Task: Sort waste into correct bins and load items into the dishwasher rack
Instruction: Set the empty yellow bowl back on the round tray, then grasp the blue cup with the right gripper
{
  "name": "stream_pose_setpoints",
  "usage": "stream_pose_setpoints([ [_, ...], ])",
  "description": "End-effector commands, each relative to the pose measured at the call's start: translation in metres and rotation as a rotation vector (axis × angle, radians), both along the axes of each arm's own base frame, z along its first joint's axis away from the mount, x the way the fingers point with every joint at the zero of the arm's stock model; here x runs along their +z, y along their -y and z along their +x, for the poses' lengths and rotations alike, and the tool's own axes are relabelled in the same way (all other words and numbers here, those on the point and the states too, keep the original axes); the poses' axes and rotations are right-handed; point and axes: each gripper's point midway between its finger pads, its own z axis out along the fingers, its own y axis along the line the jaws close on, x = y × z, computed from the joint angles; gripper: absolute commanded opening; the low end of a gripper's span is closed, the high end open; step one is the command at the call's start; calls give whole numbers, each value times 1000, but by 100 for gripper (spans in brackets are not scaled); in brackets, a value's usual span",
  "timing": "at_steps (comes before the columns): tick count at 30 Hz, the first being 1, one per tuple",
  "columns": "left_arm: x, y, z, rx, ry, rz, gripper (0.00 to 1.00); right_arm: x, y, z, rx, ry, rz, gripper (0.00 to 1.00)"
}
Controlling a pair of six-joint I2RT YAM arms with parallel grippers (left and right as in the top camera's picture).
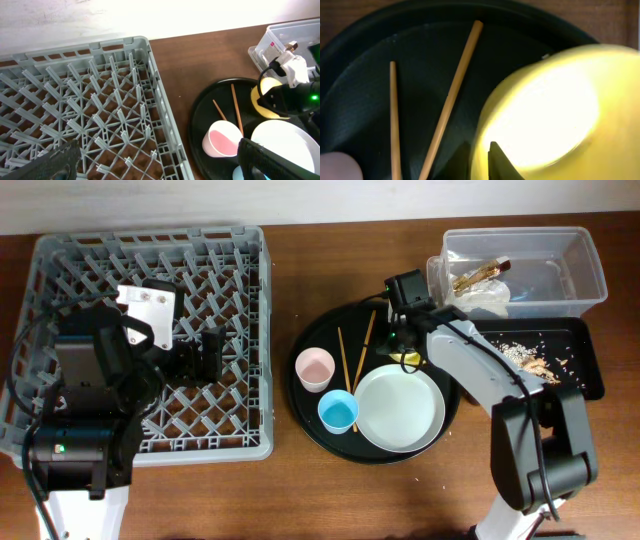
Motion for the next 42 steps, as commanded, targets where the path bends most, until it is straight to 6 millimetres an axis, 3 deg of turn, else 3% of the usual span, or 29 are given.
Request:
stream_pose_setpoints([
  [1,7,1,1,-10,20,10,99,0,6,5,-9,8,-22,63],
  [5,7,1,1,-10,20,10,99,14,1,3,3,-8,1,70],
  [9,7,1,1,-10,20,10,99,69,-23,-5,65,-42,129,79],
  [11,7,1,1,-10,19,10,99,96,-34,-18,99,-86,193,79],
  [13,7,1,1,-10,20,10,99,103,-40,-32,117,-143,232,79],
  [16,7,1,1,-10,19,10,99,88,-40,-71,122,-312,222,76],
  [20,7,1,1,-10,19,10,99,50,-54,-119,173,-463,179,74],
  [25,7,1,1,-10,19,10,99,39,-75,-142,241,-503,156,66],
  [27,7,1,1,-10,19,10,99,38,-79,-145,250,-497,132,63],
  [33,7,1,1,-10,19,10,99,16,-63,-140,149,-460,10,56],
  [36,6,1,1,-10,17,10,99,3,-64,-137,152,-437,20,42],
  [40,6,1,1,-10,18,10,99,-1,-64,-137,152,-432,22,9],
  [42,6,1,2,-10,17,10,99,1,-65,-136,152,-430,28,4],
])
